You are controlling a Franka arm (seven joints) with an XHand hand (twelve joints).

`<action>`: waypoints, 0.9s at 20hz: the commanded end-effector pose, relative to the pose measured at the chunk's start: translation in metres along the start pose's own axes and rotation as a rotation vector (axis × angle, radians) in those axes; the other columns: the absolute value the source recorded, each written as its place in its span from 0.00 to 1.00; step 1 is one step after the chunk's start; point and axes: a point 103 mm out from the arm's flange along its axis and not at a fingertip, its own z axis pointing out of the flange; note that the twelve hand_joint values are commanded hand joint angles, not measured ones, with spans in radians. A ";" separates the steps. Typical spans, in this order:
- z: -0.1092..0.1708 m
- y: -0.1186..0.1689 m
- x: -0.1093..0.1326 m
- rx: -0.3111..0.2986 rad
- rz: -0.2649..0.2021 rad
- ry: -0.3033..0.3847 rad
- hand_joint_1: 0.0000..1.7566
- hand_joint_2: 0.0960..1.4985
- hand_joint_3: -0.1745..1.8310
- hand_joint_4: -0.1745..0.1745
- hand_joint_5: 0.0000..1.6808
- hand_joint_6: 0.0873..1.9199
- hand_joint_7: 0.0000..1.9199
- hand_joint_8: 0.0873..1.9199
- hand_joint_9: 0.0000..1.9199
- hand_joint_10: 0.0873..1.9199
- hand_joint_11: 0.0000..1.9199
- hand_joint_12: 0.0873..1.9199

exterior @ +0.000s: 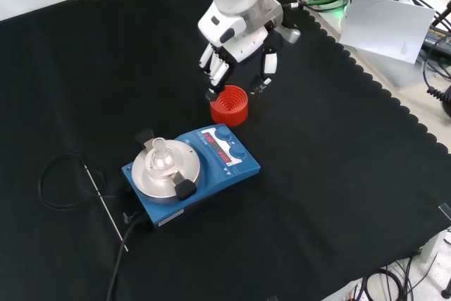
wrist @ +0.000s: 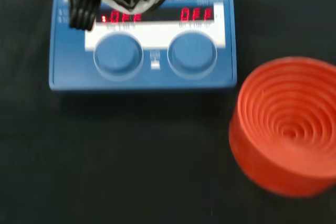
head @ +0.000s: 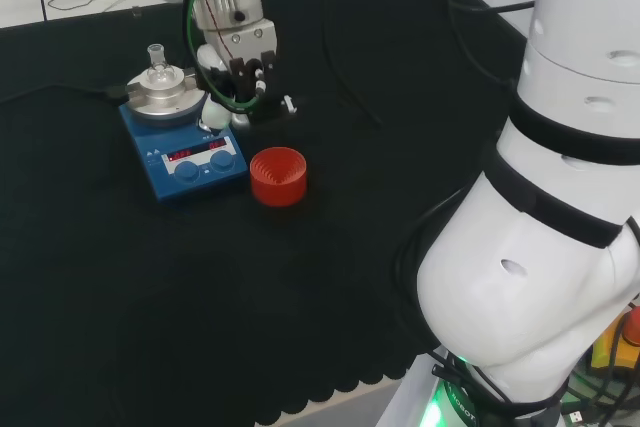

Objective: Turn on the heater.

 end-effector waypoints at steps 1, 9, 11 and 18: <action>0.029 0.001 0.001 0.115 -0.016 -0.032 0.56 0.37 0.48 0.36 0.28 0.11 0.39 0.39 0.51 0.29 0.30 0.65; 0.044 0.007 0.014 0.178 -0.039 -0.038 0.58 0.38 0.48 0.31 0.27 0.11 0.54 0.44 0.66 0.32 0.47 0.55; 0.048 0.009 0.019 0.197 -0.046 -0.037 0.59 0.38 0.47 0.28 0.27 0.11 0.59 0.47 0.70 0.34 0.54 0.51; 0.057 0.013 0.032 0.230 -0.068 -0.051 0.64 0.43 0.45 0.16 0.28 0.13 0.75 0.68 0.83 0.64 0.84 0.45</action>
